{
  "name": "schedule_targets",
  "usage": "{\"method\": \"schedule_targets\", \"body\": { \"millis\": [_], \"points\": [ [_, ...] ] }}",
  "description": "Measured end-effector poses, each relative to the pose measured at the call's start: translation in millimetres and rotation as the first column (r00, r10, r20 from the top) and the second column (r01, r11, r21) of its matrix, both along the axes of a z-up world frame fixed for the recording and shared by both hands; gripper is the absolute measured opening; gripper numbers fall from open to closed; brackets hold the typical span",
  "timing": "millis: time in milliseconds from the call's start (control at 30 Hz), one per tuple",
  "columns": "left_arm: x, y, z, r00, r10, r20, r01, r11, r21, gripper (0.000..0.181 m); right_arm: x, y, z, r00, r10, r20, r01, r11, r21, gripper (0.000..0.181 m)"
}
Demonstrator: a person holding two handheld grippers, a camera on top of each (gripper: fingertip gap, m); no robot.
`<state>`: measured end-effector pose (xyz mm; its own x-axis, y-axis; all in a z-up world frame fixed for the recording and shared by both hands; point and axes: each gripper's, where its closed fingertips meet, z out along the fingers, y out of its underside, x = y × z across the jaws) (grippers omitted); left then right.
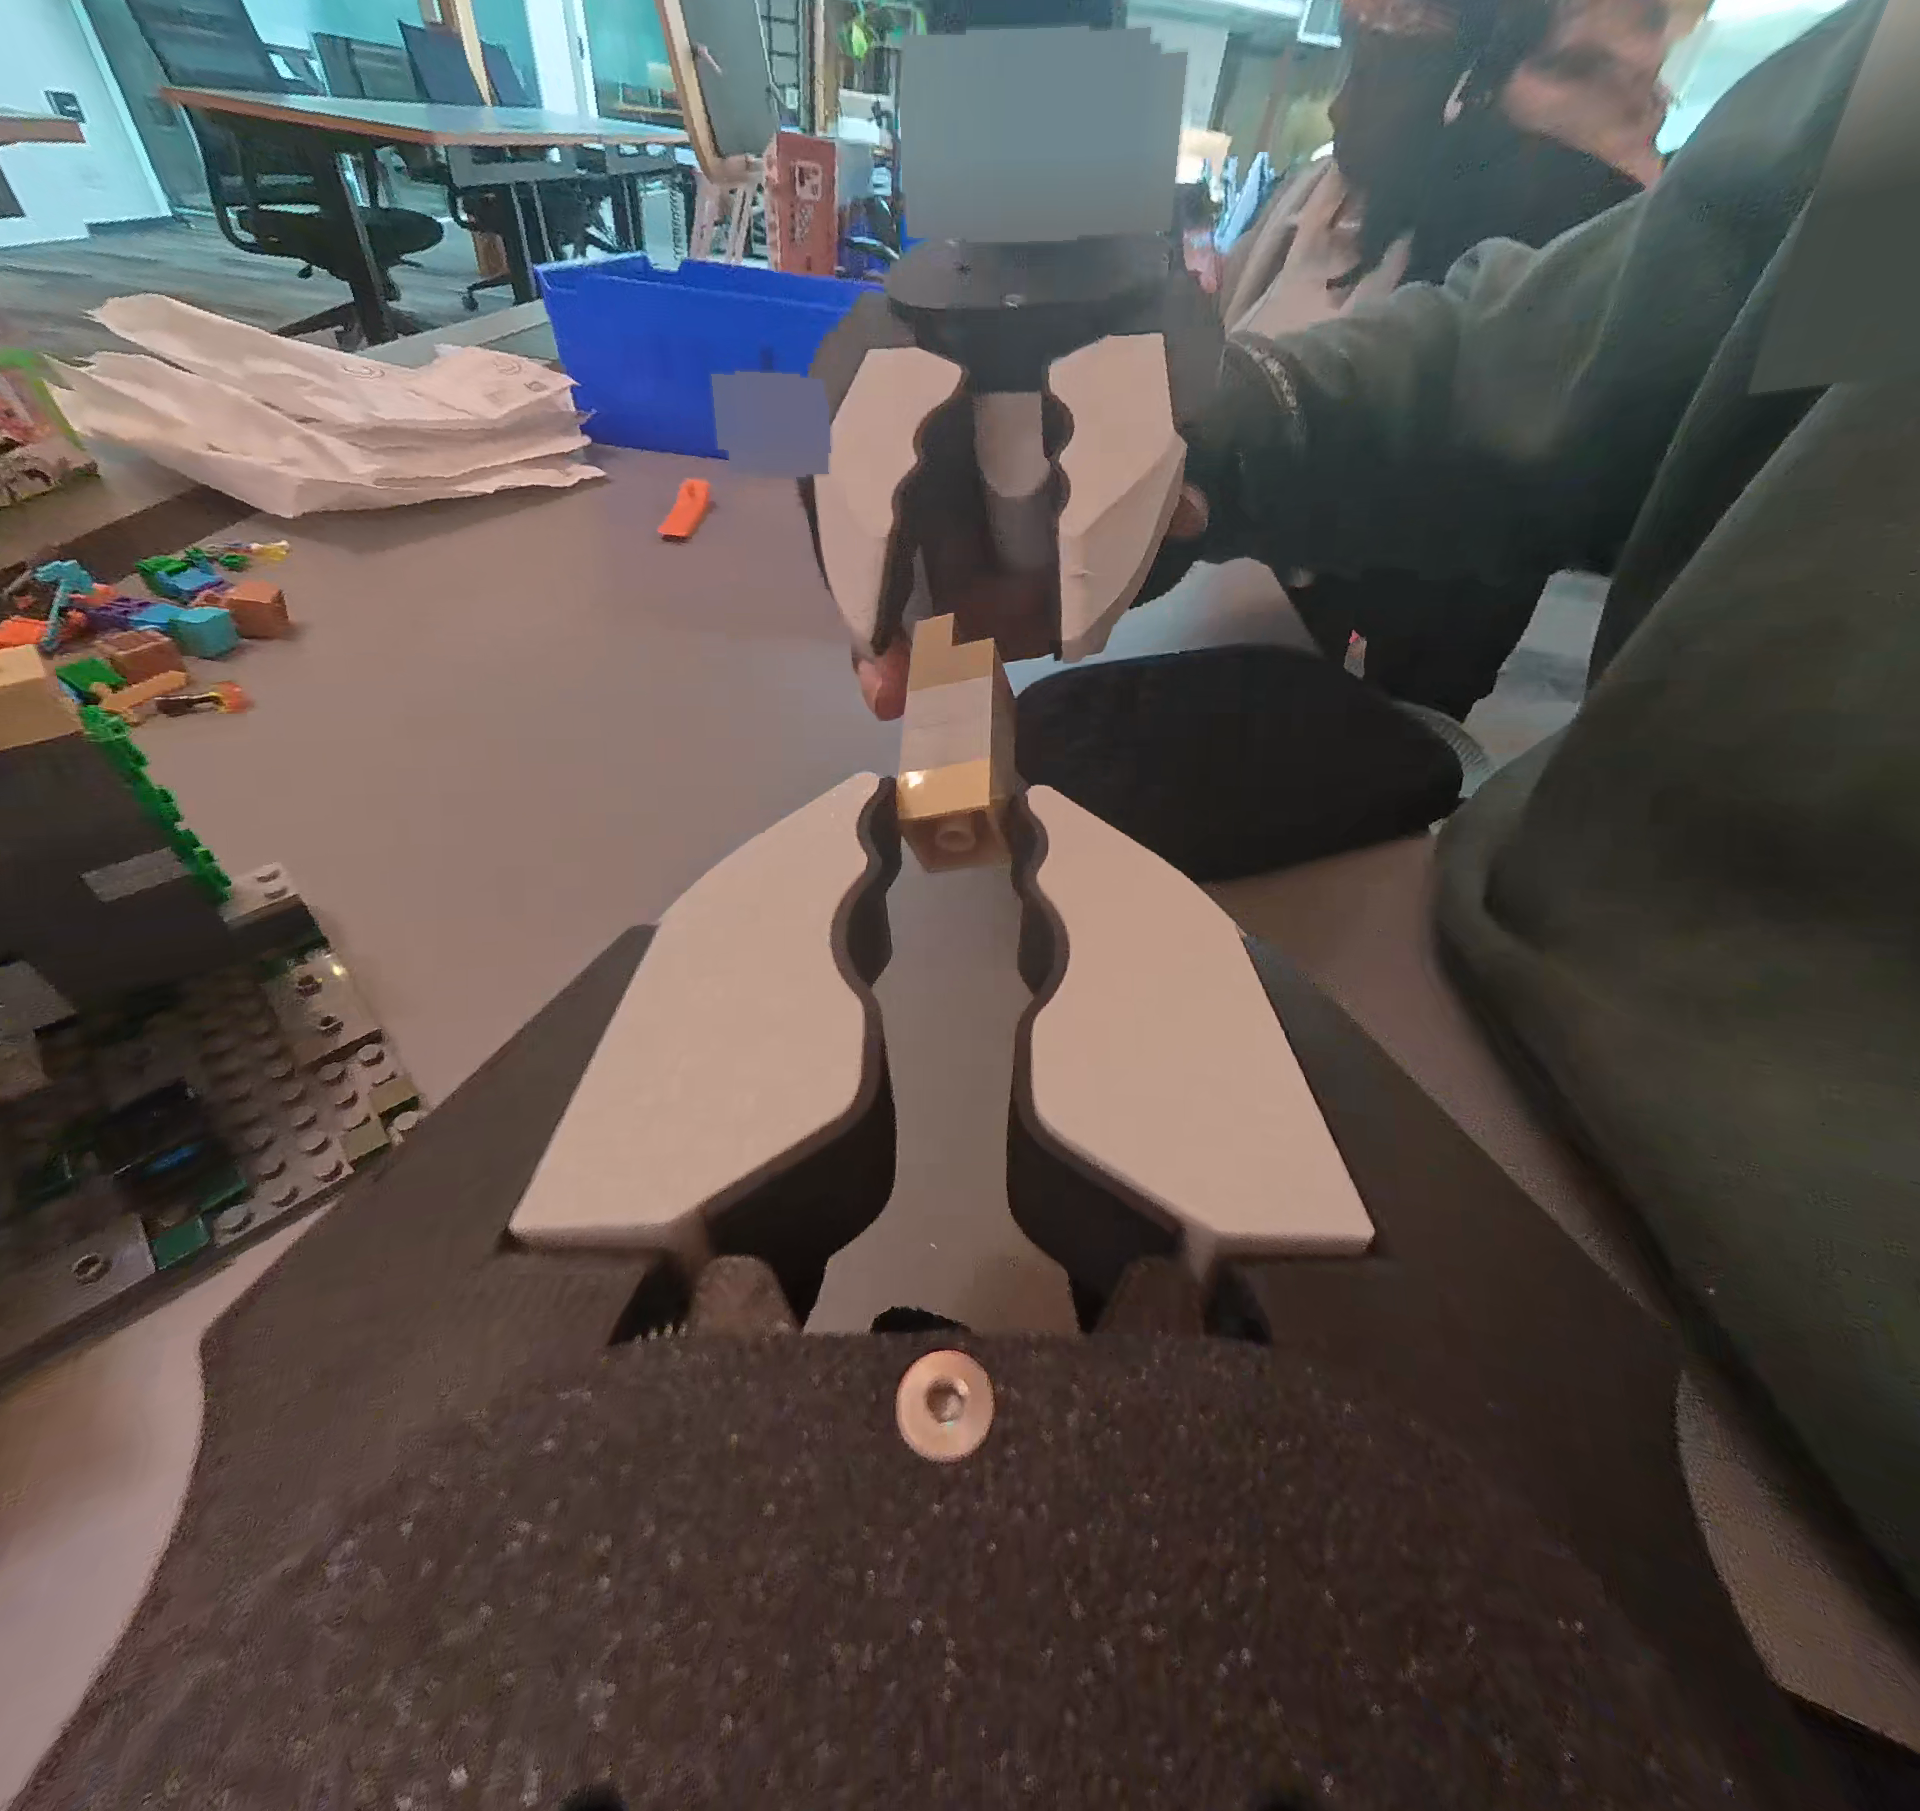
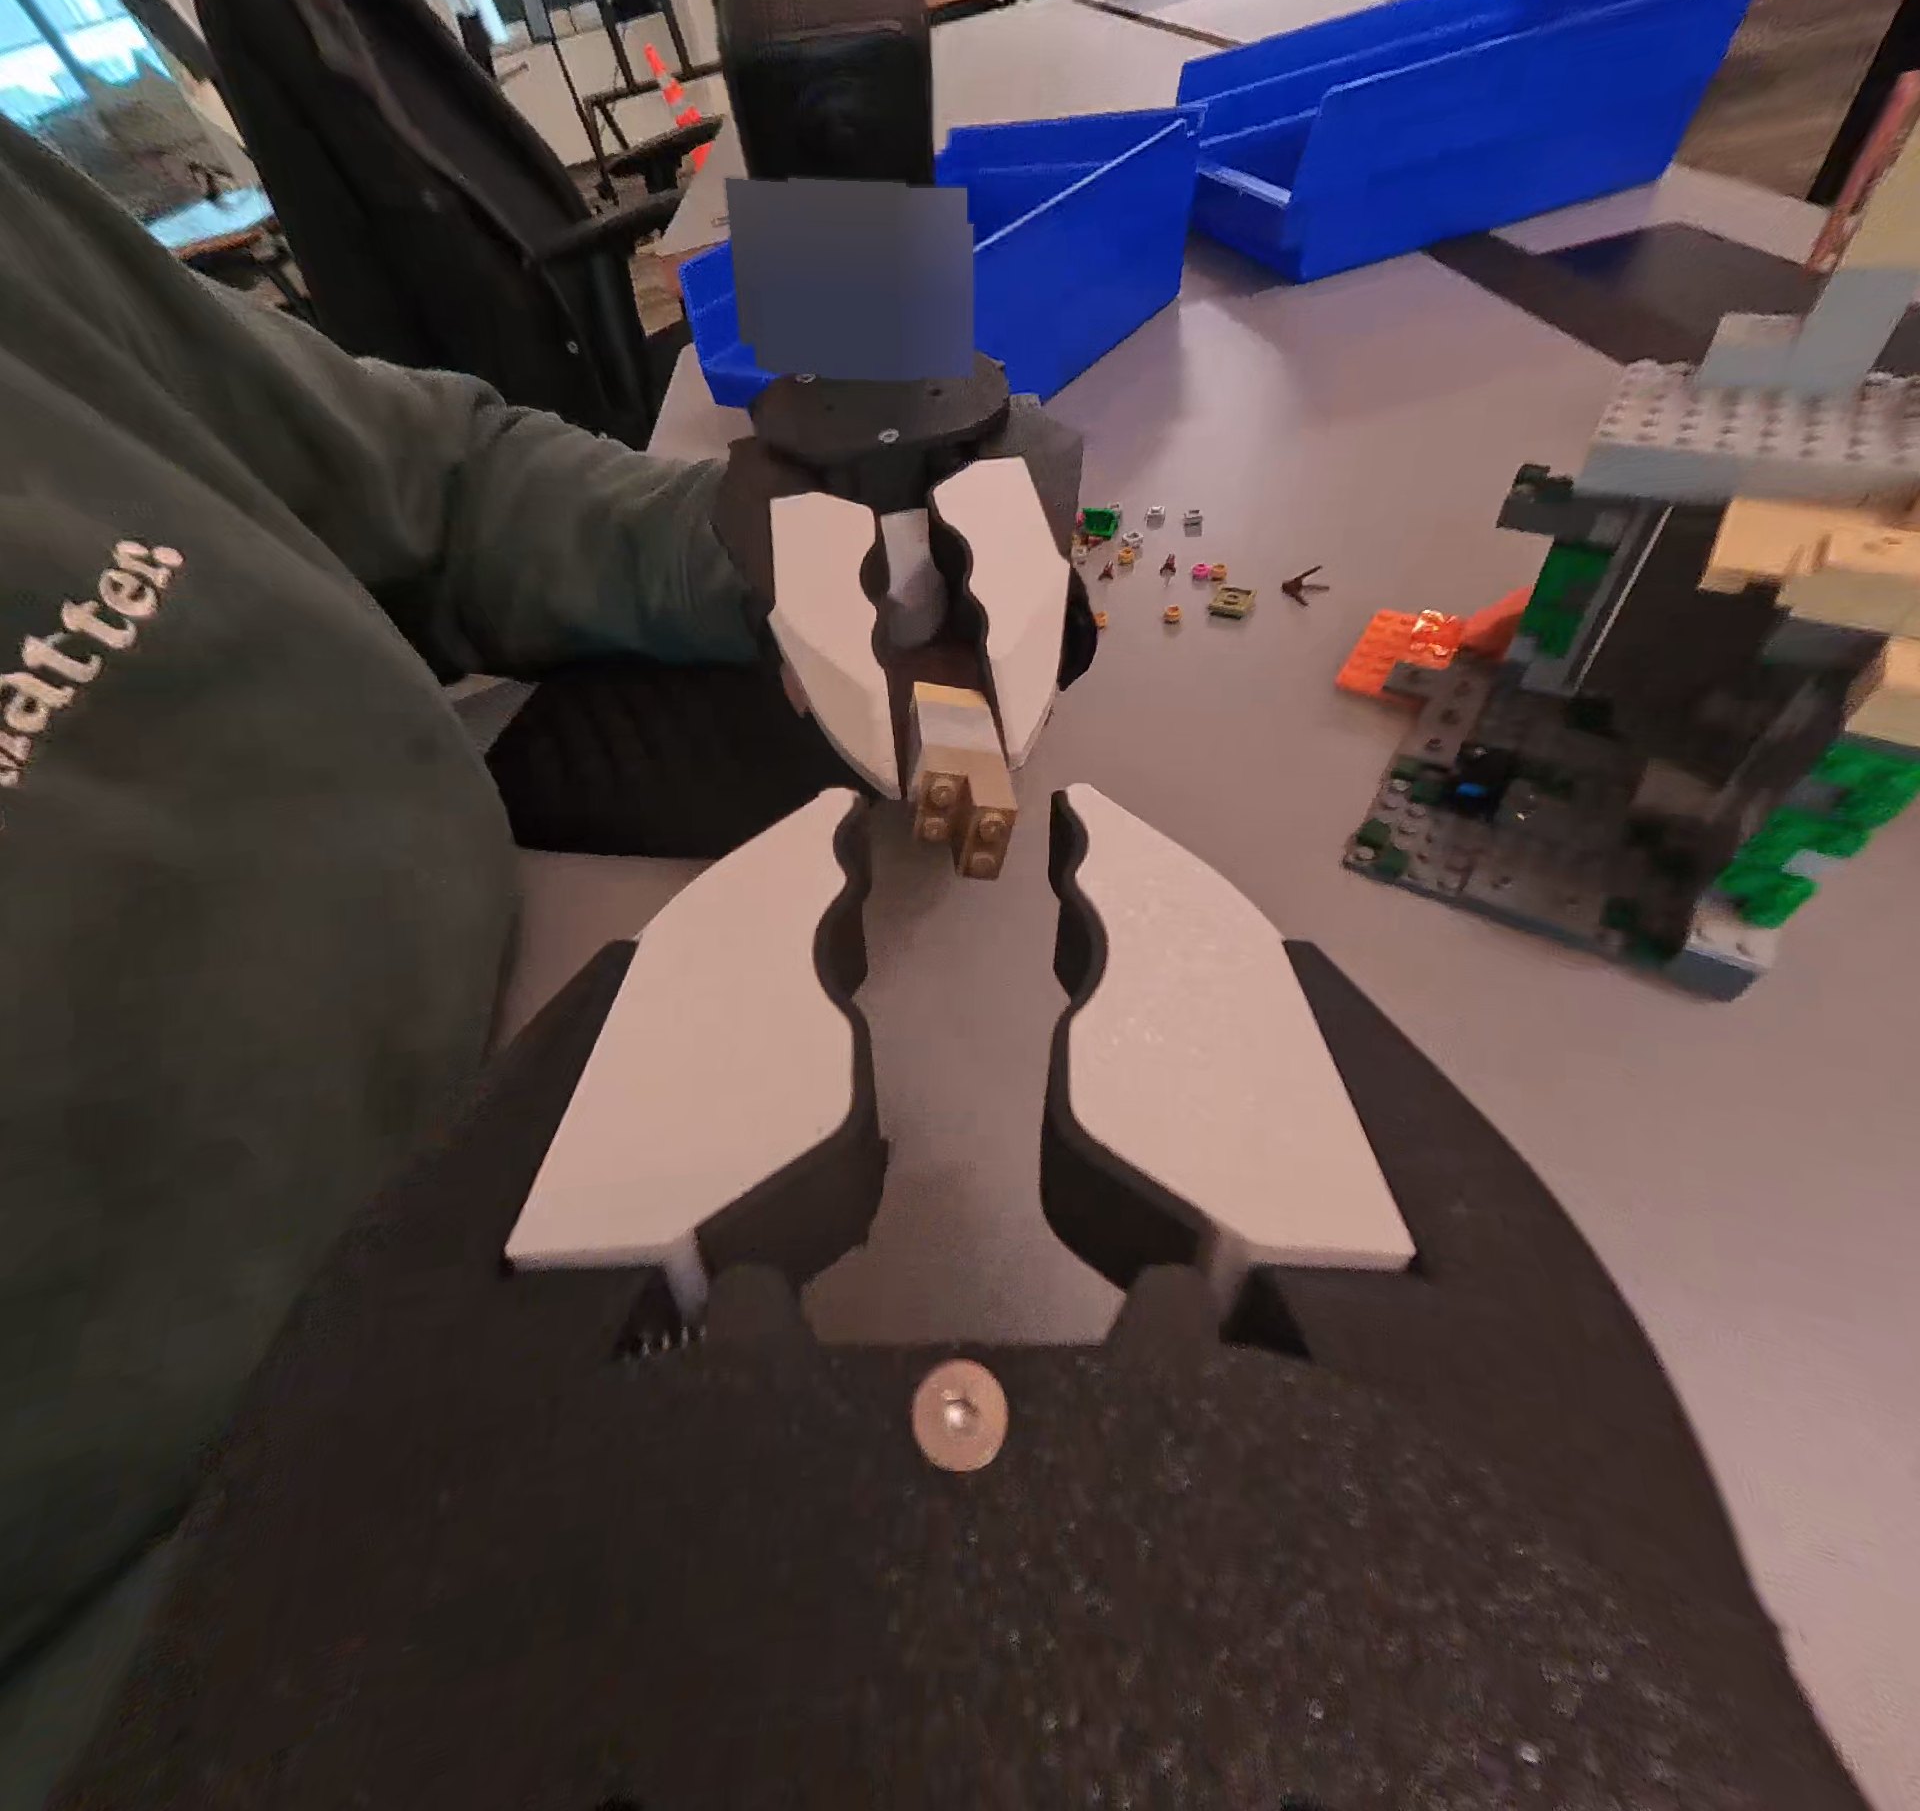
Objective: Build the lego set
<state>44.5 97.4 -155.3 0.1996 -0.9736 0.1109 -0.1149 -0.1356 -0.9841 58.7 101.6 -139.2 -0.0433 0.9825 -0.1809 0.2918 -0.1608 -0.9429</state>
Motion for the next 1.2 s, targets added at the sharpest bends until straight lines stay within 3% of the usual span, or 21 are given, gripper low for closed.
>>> {"method": "schedule_targets", "body": {
  "millis": [67, 133, 433, 567, 633, 733, 833, 933, 1200],
  "points": [
    [2, -1, -2, 1.0, 0.005, -0.02, -0.004, 1.0, 0.019, 0.02, -3, 0, -7, 0.999, 0.002, 0.034, -0.004, 0.999, 0.047, 0.032],
    [3, -2, -4, 0.999, 0.001, -0.032, 0.0, 1.0, 0.023, 0.02, -5, -1, -10, 0.999, 0.014, 0.043, -0.018, 0.996, 0.091, 0.021],
    [5, -7, -1, 0.999, -0.043, 0.01, 0.044, 0.999, -0.011, 0.017, -6, -9, -3, 0.987, 0.162, -0.005, -0.152, 0.937, 0.315, 0.018],
    [0, -2, 3, 1.0, -0.008, 0.012, 0.008, 1.0, 0.012, 0.017, -9, -2, -1, 0.992, 0.124, -0.017, -0.115, 0.953, 0.281, 0.018],
    [-4, 6, 5, 0.999, 0.048, 0.006, -0.048, 0.998, 0.04, 0.017, -9, 9, 0, 0.999, 0.04, 0.003, -0.04, 0.977, 0.209, 0.018],
    [-21, 26, 2, 0.985, 0.169, -0.036, -0.165, 0.982, 0.093, 0.017, -2, 28, -16, 0.986, -0.101, 0.13, 0.083, 0.988, 0.132, 0.019],
    [-33, 40, -4, 0.968, 0.245, -0.062, -0.239, 0.967, 0.094, 0.017, 5, 37, -59, 0.916, -0.169, 0.364, 0.116, 0.98, 0.163, 0.019],
    [-42, 53, -12, 0.938, 0.329, -0.108, -0.316, 0.941, 0.123, 0.017, 2, 36, -88, 0.838, -0.174, 0.518, 0.128, 0.984, 0.123, 0.023],
    [-61, 70, -19, 0.889, 0.434, -0.146, -0.414, 0.898, 0.148, 0.017, -23, 41, -108, 0.698, -0.132, 0.703, 0.059, 0.99, 0.127, 0.027]
  ]
}}
